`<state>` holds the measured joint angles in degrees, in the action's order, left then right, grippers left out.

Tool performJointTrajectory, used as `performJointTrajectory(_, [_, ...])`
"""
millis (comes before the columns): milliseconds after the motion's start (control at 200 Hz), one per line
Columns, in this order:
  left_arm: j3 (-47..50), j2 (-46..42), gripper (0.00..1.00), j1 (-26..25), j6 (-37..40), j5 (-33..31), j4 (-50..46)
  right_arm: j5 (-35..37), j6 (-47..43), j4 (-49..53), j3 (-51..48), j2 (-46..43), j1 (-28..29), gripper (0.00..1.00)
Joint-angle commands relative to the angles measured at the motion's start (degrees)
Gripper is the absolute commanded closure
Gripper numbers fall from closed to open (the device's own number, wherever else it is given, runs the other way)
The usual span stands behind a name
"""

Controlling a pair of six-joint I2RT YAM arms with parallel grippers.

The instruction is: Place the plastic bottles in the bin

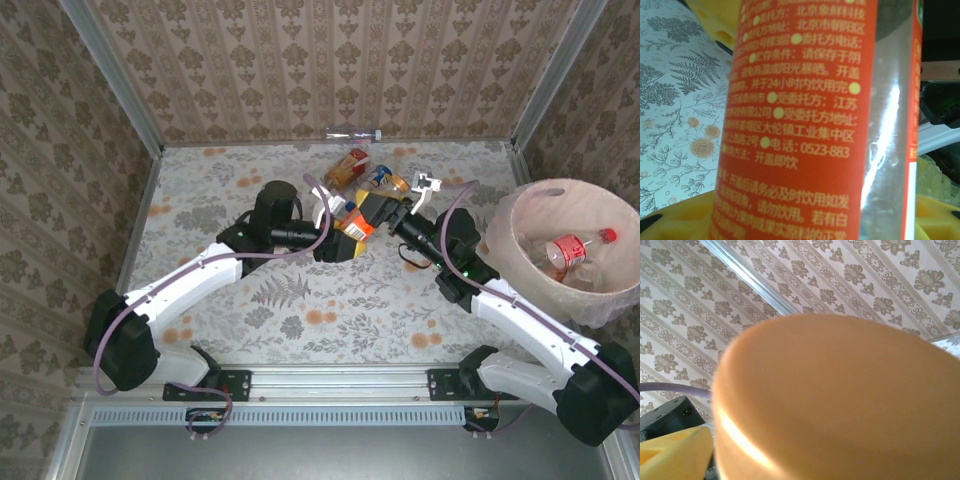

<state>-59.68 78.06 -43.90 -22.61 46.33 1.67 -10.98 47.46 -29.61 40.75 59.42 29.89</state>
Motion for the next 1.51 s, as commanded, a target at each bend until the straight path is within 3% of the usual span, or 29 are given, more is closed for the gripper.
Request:
performJointTrajectory(0, [-1.8,0.7,0.54,-0.2,2.1,1.1,-0.6,-0.8,0.7,0.8,2.1,0.4,-0.2,0.14])
performJointTrajectory(225, [-2.1,0.9,0.54,-0.2,2.4,0.8,-1.3,0.6,1.4,4.3,2.8,0.6,-0.5,0.37])
performJointTrajectory(500, [-2.0,1.6,0.51,-0.1,1.5,1.0,-0.7,0.5,-0.7,8.6,4.7,0.6,-1.1,0.48])
performJointTrajectory(575, [-2.2,1.6,0.42,-0.1,1.5,1.1,-0.9,0.9,-1.3,10.1,5.0,0.1,-1.6,0.5])
performJointTrajectory(620, [-2.5,1.6,0.25,-0.1,1.7,0.9,-1.6,0.6,-1.8,11.9,5.5,-0.7,-2.4,0.51])
performJointTrajectory(665, [-2.8,1.4,0.1,0.0,2.2,0.9,-2.2,0.4,-3.4,16.6,7.2,-2.4,-4.0,0.52])
performJointTrajectory(730, [-3.2,0.7,0.0,0.0,3.2,0.3,-3.4,1.5,-7.5,26.6,11.3,-6.0,-7.2,0.52])
performJointTrajectory(865, [-3.4,-0.9,0.0,0.0,5.2,-5.3,-6.7,5.5,-19.1,48.6,21.9,-12.6,-17.3,0.52])
performJointTrajectory(1025, [-3.9,-1.1,0.0,0.1,5.8,-14.1,-10.1,11.2,-29.7,63.2,32.3,-14.3,-27.3,0.52])
performJointTrajectory(1225, [-4.2,-1.2,0.0,1.2,4.6,-22.3,-12.7,18.7,-36.1,74.8,43.6,-9.5,-35.8,0.51])
performJointTrajectory(1500, [-4.8,-2.0,0.0,3.1,1.6,-33.4,-17.0,18.6,-38.6,84.2,48.4,-3.3,-49.2,0.51])
